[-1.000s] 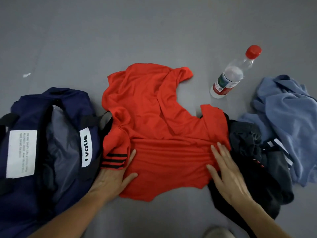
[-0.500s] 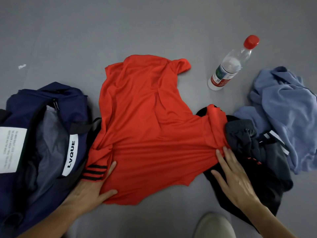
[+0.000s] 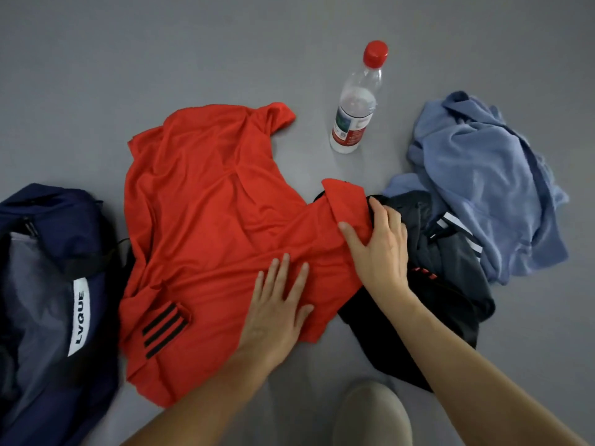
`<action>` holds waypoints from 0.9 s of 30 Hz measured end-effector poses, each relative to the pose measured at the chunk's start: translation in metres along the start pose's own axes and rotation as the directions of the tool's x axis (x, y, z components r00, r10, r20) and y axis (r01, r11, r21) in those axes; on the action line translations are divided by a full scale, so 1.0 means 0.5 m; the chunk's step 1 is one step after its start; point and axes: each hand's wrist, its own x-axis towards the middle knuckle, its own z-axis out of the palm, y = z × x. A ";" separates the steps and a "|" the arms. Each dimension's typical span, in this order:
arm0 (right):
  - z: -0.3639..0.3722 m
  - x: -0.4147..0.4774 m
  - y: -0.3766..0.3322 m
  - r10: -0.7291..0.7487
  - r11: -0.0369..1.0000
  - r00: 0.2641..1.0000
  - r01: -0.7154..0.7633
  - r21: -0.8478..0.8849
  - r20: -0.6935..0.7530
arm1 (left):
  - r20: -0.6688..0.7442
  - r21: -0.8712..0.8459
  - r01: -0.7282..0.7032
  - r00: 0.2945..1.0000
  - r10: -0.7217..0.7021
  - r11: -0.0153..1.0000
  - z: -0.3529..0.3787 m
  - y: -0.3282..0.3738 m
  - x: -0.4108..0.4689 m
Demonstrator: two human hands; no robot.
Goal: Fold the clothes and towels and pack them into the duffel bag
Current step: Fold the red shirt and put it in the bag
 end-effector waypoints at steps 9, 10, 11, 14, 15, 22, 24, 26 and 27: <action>-0.019 -0.033 0.088 0.132 0.991 0.991 -0.133 0.014 0.027 | 0.111 0.138 -0.074 0.992 0.059 0.988 0.050 0.035 -0.090; -0.020 -0.039 0.089 0.177 0.983 0.984 -0.178 0.036 0.032 | 0.103 0.125 -0.062 0.993 0.049 0.990 0.041 0.036 -0.094; -0.022 -0.043 0.087 0.219 0.973 0.975 -0.222 0.061 0.045 | 0.079 0.097 -0.041 0.996 0.033 0.994 0.026 0.039 -0.090; -0.043 -0.035 0.059 0.322 0.923 0.940 -0.338 0.182 0.114 | -0.090 -0.085 -0.035 0.996 0.027 0.996 -0.048 0.053 -0.022; -0.049 -0.028 0.052 0.354 0.895 0.923 -0.382 0.231 0.153 | -0.161 -0.147 -0.072 0.986 0.048 0.987 -0.074 0.060 0.015; -0.072 0.036 0.033 0.419 0.620 0.803 -0.594 0.513 0.423 | 0.064 -0.589 0.195 0.979 -0.196 0.784 -0.217 0.117 0.310; -0.074 0.039 0.044 0.402 0.540 0.800 -0.600 0.590 0.446 | 0.215 -0.662 0.286 0.958 -0.190 0.693 -0.231 0.124 0.351; -0.078 0.031 0.062 0.375 0.471 0.804 -0.594 0.652 0.462 | 0.256 -0.642 0.297 0.952 -0.167 0.707 -0.235 0.128 0.367; -0.081 0.024 0.071 0.356 0.442 0.802 -0.597 0.670 0.480 | 0.276 -0.637 0.308 0.947 -0.164 0.707 -0.235 0.132 0.369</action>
